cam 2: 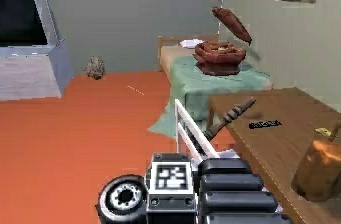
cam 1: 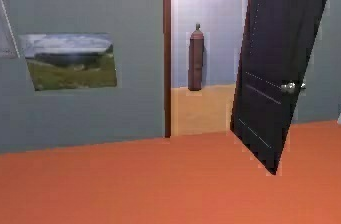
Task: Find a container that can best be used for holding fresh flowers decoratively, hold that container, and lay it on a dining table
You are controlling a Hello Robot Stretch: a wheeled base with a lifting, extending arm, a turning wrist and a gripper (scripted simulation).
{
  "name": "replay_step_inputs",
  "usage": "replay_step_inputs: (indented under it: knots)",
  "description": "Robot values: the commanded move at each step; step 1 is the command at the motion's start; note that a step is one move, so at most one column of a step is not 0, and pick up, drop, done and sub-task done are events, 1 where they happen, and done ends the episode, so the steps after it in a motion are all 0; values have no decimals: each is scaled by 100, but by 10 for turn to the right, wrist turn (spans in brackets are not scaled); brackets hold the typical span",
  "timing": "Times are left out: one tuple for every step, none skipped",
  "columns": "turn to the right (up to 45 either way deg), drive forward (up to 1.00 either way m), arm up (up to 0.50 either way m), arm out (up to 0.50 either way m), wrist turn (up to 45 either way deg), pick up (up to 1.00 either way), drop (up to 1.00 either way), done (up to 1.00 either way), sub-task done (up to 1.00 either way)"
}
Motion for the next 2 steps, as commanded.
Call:
replay_step_inputs:
  knots:
    - [-450,0,0,0,0,0,0,0,0]
    - [-90,0,0,0,0,0,0,0,0]
